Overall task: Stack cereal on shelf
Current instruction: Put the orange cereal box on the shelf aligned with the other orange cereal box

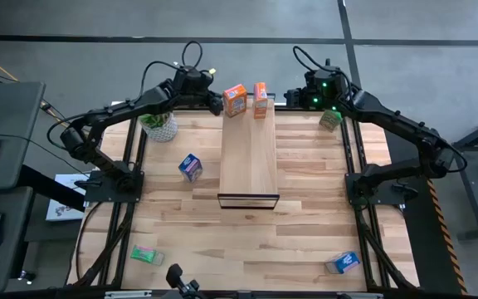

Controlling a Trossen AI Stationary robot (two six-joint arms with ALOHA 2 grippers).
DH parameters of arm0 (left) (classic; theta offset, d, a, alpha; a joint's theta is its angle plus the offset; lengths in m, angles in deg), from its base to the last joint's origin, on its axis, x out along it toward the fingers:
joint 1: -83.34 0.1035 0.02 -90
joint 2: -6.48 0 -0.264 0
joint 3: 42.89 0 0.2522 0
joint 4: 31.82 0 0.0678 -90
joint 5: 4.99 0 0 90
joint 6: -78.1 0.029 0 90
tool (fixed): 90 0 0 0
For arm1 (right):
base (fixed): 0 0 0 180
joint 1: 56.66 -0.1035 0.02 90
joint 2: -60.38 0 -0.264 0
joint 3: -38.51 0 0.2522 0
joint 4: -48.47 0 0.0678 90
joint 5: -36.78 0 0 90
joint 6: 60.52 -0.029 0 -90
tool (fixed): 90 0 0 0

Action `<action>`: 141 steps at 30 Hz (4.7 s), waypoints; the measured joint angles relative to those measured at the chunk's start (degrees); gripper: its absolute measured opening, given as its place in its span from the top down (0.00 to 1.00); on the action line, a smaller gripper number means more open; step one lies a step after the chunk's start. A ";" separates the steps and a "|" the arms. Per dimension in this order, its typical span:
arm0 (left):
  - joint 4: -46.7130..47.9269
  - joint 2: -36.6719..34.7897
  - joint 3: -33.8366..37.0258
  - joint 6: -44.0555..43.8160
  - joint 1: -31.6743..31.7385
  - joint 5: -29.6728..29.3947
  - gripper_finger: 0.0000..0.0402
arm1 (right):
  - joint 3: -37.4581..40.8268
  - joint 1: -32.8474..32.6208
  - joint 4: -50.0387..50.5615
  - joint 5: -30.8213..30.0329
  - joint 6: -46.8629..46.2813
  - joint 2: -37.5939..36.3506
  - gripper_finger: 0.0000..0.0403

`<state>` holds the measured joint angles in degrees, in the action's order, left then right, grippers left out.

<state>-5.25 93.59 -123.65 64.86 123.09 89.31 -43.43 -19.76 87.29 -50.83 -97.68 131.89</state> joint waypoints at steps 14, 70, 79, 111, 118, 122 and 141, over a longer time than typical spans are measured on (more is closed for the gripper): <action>-0.27 0.13 0.22 -7.13 -6.00 -7.10 1.00 | 0.00 0.07 0.02 -0.11 4.56 0.00 1.00; -1.68 4.45 0.24 0.92 -8.61 -7.68 1.00 | 0.00 2.70 -10.37 14.60 10.15 17.84 1.00; -4.49 6.14 0.26 3.02 -8.25 -5.99 1.00 | 0.00 2.07 -10.36 14.79 8.85 17.84 1.00; -7.16 6.03 0.26 3.41 -7.78 -4.97 1.00 | 0.00 1.49 -17.52 7.71 6.99 18.53 1.00; -7.16 6.03 0.26 0.97 -7.78 -5.69 1.00 | 0.00 1.33 -17.56 9.87 6.05 19.13 1.00; -8.07 6.03 0.26 -0.22 -7.84 -7.12 1.00 | 0.00 0.94 -17.59 9.86 5.55 19.30 1.00; -10.00 6.03 0.22 -0.19 -8.70 -7.99 1.00 | 0.00 0.94 -17.59 10.06 4.58 19.30 1.00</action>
<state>-15.25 99.63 -123.44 64.66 114.38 81.33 -43.43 -18.82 69.69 -40.77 -93.10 151.19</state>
